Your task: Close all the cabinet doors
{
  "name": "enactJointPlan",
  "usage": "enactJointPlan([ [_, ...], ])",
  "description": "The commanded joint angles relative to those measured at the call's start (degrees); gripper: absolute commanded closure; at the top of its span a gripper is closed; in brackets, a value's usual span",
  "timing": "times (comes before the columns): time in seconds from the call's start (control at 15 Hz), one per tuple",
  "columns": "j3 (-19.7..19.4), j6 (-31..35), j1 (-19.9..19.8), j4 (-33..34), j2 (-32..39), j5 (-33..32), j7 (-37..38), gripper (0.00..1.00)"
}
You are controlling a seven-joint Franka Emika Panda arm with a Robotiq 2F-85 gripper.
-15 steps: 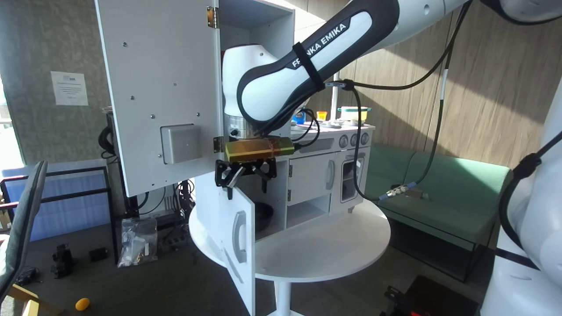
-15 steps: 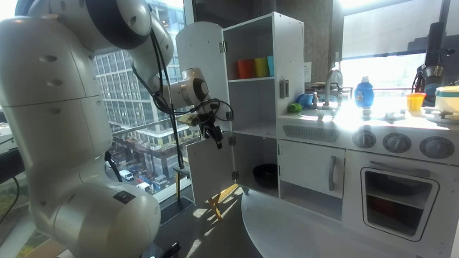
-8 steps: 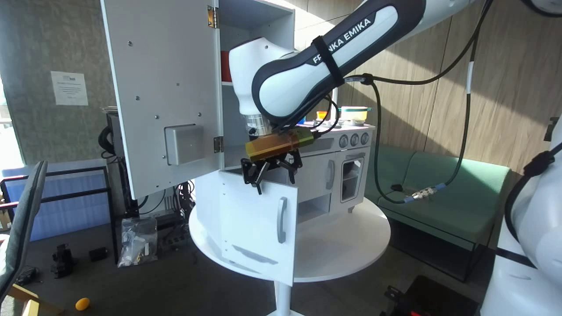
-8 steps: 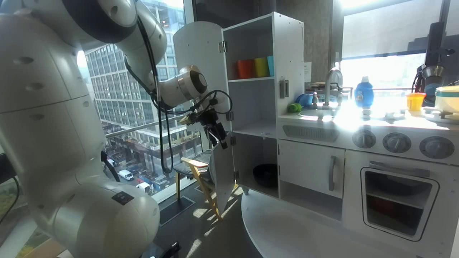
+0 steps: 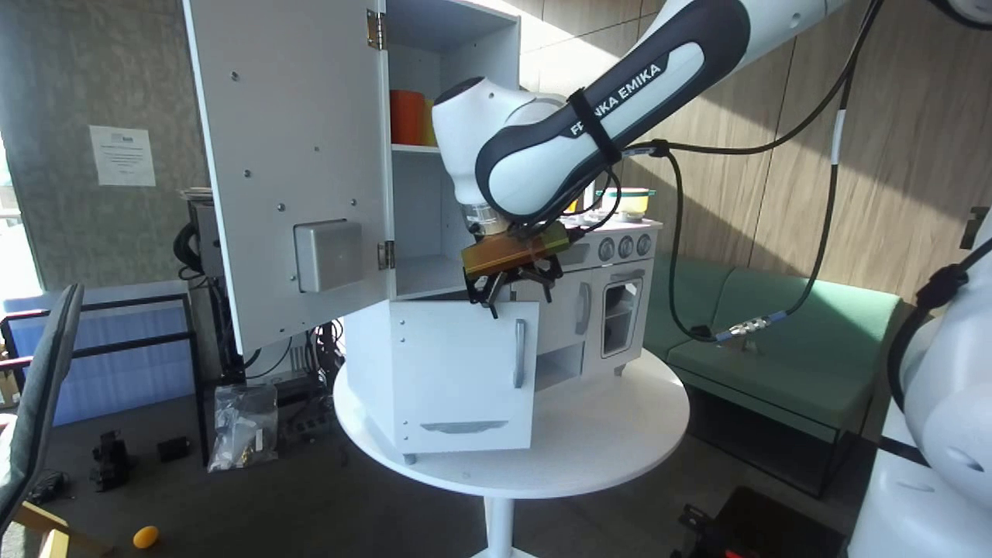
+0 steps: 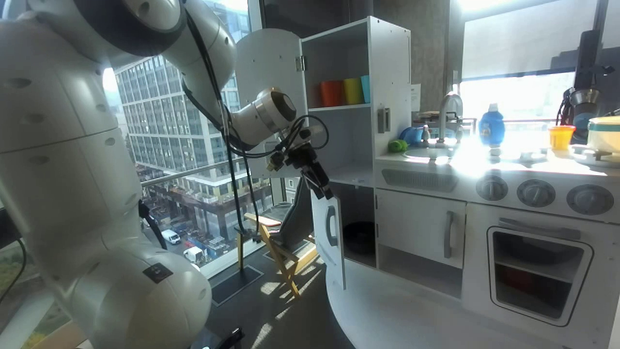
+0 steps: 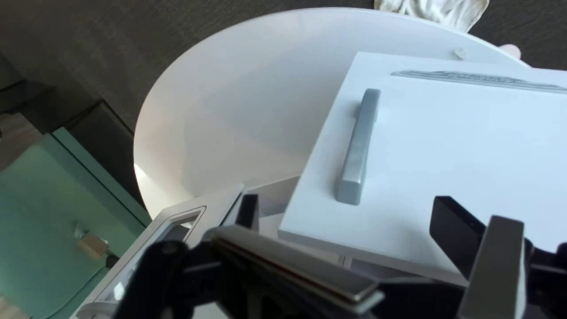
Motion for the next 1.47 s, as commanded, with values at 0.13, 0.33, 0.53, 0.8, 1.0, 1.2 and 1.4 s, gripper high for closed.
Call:
enactJointPlan([
  [0.13, -3.02, 3.36, -2.78, -0.14, -0.66, 1.51, 0.65, 0.00],
  [0.33, -4.50, 9.52, -3.51, -1.37, -0.71, 5.01, -0.60, 0.00],
  [0.53, -5.62, 16.66, -3.88, -3.57, -1.86, 10.17, -3.31, 0.00],
  [0.8, -5.57, 20.30, -3.98, -7.14, -6.96, 14.27, -6.59, 0.00],
  [1.0, -4.67, 21.14, -4.05, -9.19, -11.58, 15.58, -8.24, 0.00],
  [1.2, -3.72, 20.55, -3.24, -10.54, -16.32, 19.10, -12.28, 0.00],
  [1.4, -1.02, 19.67, -2.88, -11.40, -21.30, 20.32, -13.81, 0.00],
])
